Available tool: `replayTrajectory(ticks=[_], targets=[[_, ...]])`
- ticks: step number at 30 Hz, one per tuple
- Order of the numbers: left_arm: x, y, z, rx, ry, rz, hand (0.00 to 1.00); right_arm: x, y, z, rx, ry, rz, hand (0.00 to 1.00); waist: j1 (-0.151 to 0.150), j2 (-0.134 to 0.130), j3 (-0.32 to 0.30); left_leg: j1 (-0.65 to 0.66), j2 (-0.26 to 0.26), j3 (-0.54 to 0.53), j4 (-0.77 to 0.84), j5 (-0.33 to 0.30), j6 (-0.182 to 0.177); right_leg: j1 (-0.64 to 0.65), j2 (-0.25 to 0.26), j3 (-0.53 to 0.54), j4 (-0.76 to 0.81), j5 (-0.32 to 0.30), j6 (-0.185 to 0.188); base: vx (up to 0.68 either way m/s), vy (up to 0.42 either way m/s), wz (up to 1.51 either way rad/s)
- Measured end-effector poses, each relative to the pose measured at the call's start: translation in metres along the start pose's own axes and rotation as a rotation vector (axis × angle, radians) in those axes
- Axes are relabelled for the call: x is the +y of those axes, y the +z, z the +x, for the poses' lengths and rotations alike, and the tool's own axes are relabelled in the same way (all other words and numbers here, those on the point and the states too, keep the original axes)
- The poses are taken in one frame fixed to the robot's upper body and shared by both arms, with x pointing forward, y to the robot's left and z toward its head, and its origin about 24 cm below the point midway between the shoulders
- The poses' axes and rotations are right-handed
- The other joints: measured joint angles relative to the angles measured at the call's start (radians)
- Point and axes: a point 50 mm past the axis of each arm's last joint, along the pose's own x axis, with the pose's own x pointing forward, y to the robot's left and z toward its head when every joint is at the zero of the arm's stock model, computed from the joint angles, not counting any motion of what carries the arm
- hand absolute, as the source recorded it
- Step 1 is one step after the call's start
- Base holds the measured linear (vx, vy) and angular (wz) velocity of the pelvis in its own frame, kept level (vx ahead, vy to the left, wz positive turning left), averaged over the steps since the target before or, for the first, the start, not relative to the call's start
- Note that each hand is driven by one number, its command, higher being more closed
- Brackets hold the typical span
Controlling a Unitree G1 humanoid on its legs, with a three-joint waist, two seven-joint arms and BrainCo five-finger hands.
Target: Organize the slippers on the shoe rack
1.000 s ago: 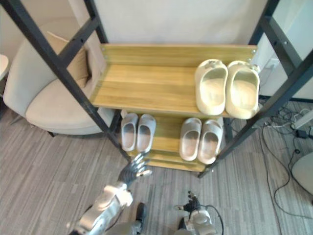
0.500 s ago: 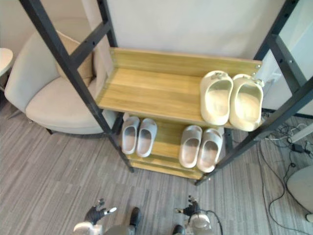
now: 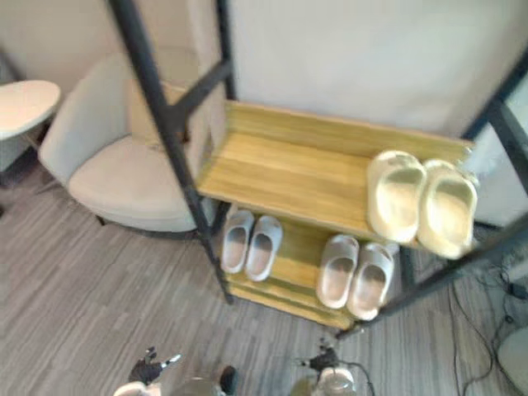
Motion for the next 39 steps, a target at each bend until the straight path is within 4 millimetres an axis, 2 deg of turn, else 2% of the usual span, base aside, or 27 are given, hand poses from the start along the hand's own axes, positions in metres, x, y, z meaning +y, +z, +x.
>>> replayTrajectory(ticks=[3, 5, 6, 7, 9, 11, 13, 14, 15, 16, 17, 18, 20, 21, 22, 23, 24, 25, 29, 30, 31, 32, 34, 35, 36, 38, 39], targets=[[-0.012, 0.004, 0.0, -0.009, -0.014, -0.044, 0.0, 0.0, 0.005, 0.0, -0.023, -0.003, 0.007, 0.0, 0.008, -0.009, 0.001, -0.023, -0.056, -0.113, 0.021, 0.0, -0.006, 0.007, 0.043, 0.125, -0.161, -0.043, 0.014, 0.14, -0.137, 1.44], [-0.018, 0.006, -0.001, -0.018, -0.024, -0.062, 0.0, 0.002, 0.006, 0.0, -0.022, 0.002, 0.012, 0.0, 0.01, -0.021, -0.005, -0.037, -0.097, -0.19, 0.027, 0.01, -0.028, 0.066, 0.028, 0.107, -0.345, -0.017, -0.037, 0.11, -0.256, 1.38], [-0.024, 0.008, 0.0, -0.021, -0.032, -0.078, 0.0, 0.002, 0.006, 0.001, -0.017, 0.001, 0.01, 0.0, 0.025, -0.001, 0.0, -0.043, -0.1, -0.226, 0.028, 0.0, -0.044, 0.11, 0.008, 0.032, -0.42, -0.053, -0.033, 0.06, -0.314, 1.18], [-0.03, 0.006, -0.002, -0.017, -0.041, -0.101, 0.0, -0.001, 0.014, 0.003, -0.038, -0.009, 0.01, 0.0, 0.025, 0.03, -0.008, -0.072, -0.068, -0.219, 0.027, 0.0, -0.048, 0.122, 0.02, -0.026, -0.456, -0.044, -0.045, 0.07, -0.305, 1.07], [-0.035, 0.004, -0.003, -0.007, -0.037, -0.126, 0.0, -0.003, 0.021, 0.005, -0.054, -0.014, 0.011, 0.0, 0.028, 0.057, -0.001, -0.072, -0.031, -0.214, -0.004, 0.027, -0.085, 0.144, 0.037, -0.085, -0.475, -0.042, -0.049, 0.06, -0.177, 0.83], [-0.035, 0.003, -0.004, -0.004, -0.026, -0.129, 0.0, -0.001, 0.031, 0.007, -0.079, -0.01, 0.014, 0.0, 0.03, 0.061, -0.001, -0.085, -0.011, -0.214, -0.022, 0.049, -0.103, 0.161, 0.051, -0.135, -0.498, -0.037, -0.059, 0.07, -0.169, 0.8], [-0.035, 0.011, -0.001, -0.031, -0.029, -0.13, 0.0, -0.004, 0.048, 0.011, -0.122, -0.018, 0.028, 0.0, 0.03, 0.048, 0.009, -0.143, -0.016, -0.104, -0.034, 0.146, -0.086, 0.171, 0.047, -0.217, -0.536, -0.017, -0.09, 0.03, -0.16, 1.03], [-0.036, 0.013, -0.001, -0.035, -0.031, -0.132, 0.0, -0.005, 0.05, 0.011, -0.127, -0.021, 0.031, 0.0, 0.029, 0.046, 0.011, -0.144, -0.015, -0.072, -0.042, 0.167, -0.071, 0.175, 0.046, -0.231, -0.547, -0.007, -0.098, -0.03, -0.056, 0.98], [-0.037, 0.017, -0.001, -0.051, -0.031, -0.146, 0.0, -0.007, 0.053, 0.012, -0.133, -0.027, 0.04, 0.0, 0.022, 0.04, 0.019, -0.141, 0.014, 0.118, -0.071, 0.182, 0.005, 0.19, 0.036, -0.285, -0.59, 0.033, -0.125, -0.05, -0.011, 0.7], [-0.036, 0.018, -0.001, -0.054, -0.028, -0.145, 0.0, -0.007, 0.055, 0.012, -0.14, -0.028, 0.043, 0.0, 0.017, 0.039, 0.021, -0.152, 0.029, 0.197, -0.031, 0.146, 0.022, 0.197, 0.035, -0.305, -0.597, 0.032, -0.125, -0.05, -0.021, 1.13], [-0.039, 0.02, 0.0, -0.054, -0.038, -0.14, 0.0, -0.009, 0.061, 0.011, -0.167, -0.039, 0.058, 0.0, 0.01, 0.059, 0.033, -0.18, 0.11, 0.442, 0.142, 0.032, 0.043, 0.221, 0.04, -0.367, -0.585, 0.032, -0.127, -0.07, -0.018, 1.23], [-0.045, 0.02, 0.0, -0.051, -0.06, -0.122, 0.0, -0.013, 0.054, 0.011, -0.147, -0.053, 0.077, 0.0, -0.001, 0.078, 0.034, -0.177, 0.164, 0.562, 0.217, -0.012, 0.053, 0.229, 0.039, -0.424, -0.551, 0.029, -0.127, -0.05, -0.013, 1.22], [-0.051, 0.02, -0.001, -0.055, -0.085, -0.081, 0.0, -0.02, 0.054, 0.012, -0.141, -0.075, 0.092, 0.0, -0.007, 0.086, 0.034, -0.18, 0.149, 0.588, 0.198, -0.001, 0.05, 0.236, 0.035, -0.448, -0.533, 0.013, -0.114, -0.08, 0.072, 1.03], [-0.051, 0.019, -0.001, -0.055, -0.099, -0.042, 0.0, -0.022, 0.05, 0.011, -0.128, -0.081, 0.096, 0.0, -0.018, 0.072, 0.024, -0.147, 0.094, 0.542, 0.085, 0.012, 0.03, 0.248, 0.012, -0.449, -0.573, -0.02, -0.097, -0.06, 0.153, 1.29], [-0.054, 0.022, 0.002, -0.053, -0.113, 0.001, 0.0, -0.022, 0.045, 0.013, -0.098, -0.078, 0.092, 0.0, -0.031, 0.058, 0.033, -0.115, 0.062, 0.541, -0.008, 0.014, 0.025, 0.259, -0.016, -0.482, -0.602, -0.006, -0.07, -0.02, 0.146, 0.96], [-0.053, 0.024, 0.003, -0.057, -0.113, 0.011, 0.0, -0.023, 0.045, 0.013, -0.093, -0.081, 0.097, 0.0, -0.033, 0.057, 0.034, -0.112, 0.065, 0.548, -0.005, 0.007, 0.029, 0.261, -0.02, -0.488, -0.605, -0.002, -0.064, 0.02, 0.099, 0.83], [-0.052, 0.016, 0.004, -0.02, -0.108, 0.033, 0.0, -0.027, 0.043, 0.014, -0.082, -0.096, 0.119, 0.0, -0.04, 0.068, 0.037, -0.085, 0.057, 0.533, -0.038, 0.044, 0.028, 0.286, -0.018, -0.505, -0.601, -0.001, -0.052, 0.0, 0.09, 0.69], [-0.046, 0.014, 0.005, -0.011, -0.1, 0.066, 0.0, -0.025, 0.034, 0.013, -0.052, -0.09, 0.12, 0.0, -0.04, 0.062, 0.035, -0.05, 0.029, 0.509, -0.097, 0.066, 0.043, 0.306, -0.027, -0.513, -0.623, 0.009, -0.045, 0.01, 0.12, 0.71], [-0.041, 0.011, 0.006, 0.0, -0.093, 0.099, 0.0, -0.022, 0.025, 0.013, -0.004, -0.082, 0.116, 0.0, -0.04, 0.056, 0.037, -0.026, -0.021, 0.455, -0.119, 0.064, 0.066, 0.321, -0.082, -0.538, -0.542, 0.004, -0.031, 0.02, 0.137, 0.53], [-0.038, 0.009, 0.006, 0.006, -0.088, 0.111, 0.0, -0.022, 0.021, 0.012, 0.012, -0.082, 0.119, 0.0, -0.042, 0.054, 0.039, -0.003, -0.042, 0.417, -0.128, 0.056, 0.077, 0.32, -0.118, -0.538, -0.452, 0.003, -0.031, 0.07, 0.108, 0.83], [-0.035, 0.006, 0.006, 0.017, -0.081, 0.12, 0.0, -0.019, 0.017, 0.011, 0.022, -0.076, 0.128, 0.0, -0.042, 0.051, 0.041, 0.027, -0.054, 0.372, -0.131, 0.053, 0.082, 0.301, -0.15, -0.514, -0.325, 0.013, -0.069, 0.1, 0.116, 1.07], [-0.033, 0.003, 0.005, 0.027, -0.08, 0.127, 0.0, -0.015, 0.015, 0.01, 0.029, -0.07, 0.138, 0.0, -0.046, 0.05, 0.041, 0.042, -0.054, 0.339, -0.129, 0.051, 0.088, 0.266, -0.139, -0.439, -0.255, -0.007, -0.079, 0.13, 0.039, 1.01], [-0.028, 0.002, 0.005, 0.03, -0.068, 0.138, 0.0, -0.009, 0.014, 0.009, 0.029, -0.056, 0.149, 0.0, -0.05, 0.05, 0.04, 0.053, -0.05, 0.281, -0.129, 0.049, 0.091, 0.22, -0.075, -0.324, -0.203, -0.05, -0.05, 0.15, -0.028, 1.0], [-0.024, 0.002, 0.005, 0.032, -0.052, 0.121, 0.0, -0.005, 0.013, 0.008, 0.035, -0.047, 0.155, 0.0, -0.05, 0.035, 0.034, 0.056, -0.051, 0.225, -0.129, 0.047, 0.094, 0.146, -0.011, -0.236, -0.177, -0.083, -0.045, 0.12, -0.05, 0.93], [-0.024, 0.002, 0.006, 0.032, -0.05, 0.116, 0.0, -0.005, 0.013, 0.008, 0.034, -0.047, 0.155, 0.0, -0.048, 0.032, 0.035, 0.057, -0.051, 0.218, -0.129, 0.047, 0.096, 0.13, 0.001, -0.224, -0.177, -0.086, -0.047, 0.16, -0.06, 0.95], [-0.025, 0.001, 0.005, 0.036, -0.05, 0.107, 0.0, -0.003, 0.013, 0.008, 0.035, -0.043, 0.157, 0.0, -0.047, 0.032, 0.041, 0.077, -0.052, 0.146, -0.127, 0.041, 0.099, 0.047, 0.072, -0.159, -0.217, -0.086, -0.052, 0.18, -0.066, 1.0], [-0.024, -0.003, 0.004, 0.047, -0.047, 0.104, 0.0, -0.003, 0.011, 0.007, 0.036, -0.044, 0.161, 0.0, -0.055, 0.027, 0.041, 0.085, -0.058, 0.098, -0.124, 0.026, 0.092, 0.026, 0.104, -0.114, -0.269, -0.074, -0.067, 0.17, -0.093, 1.14]])
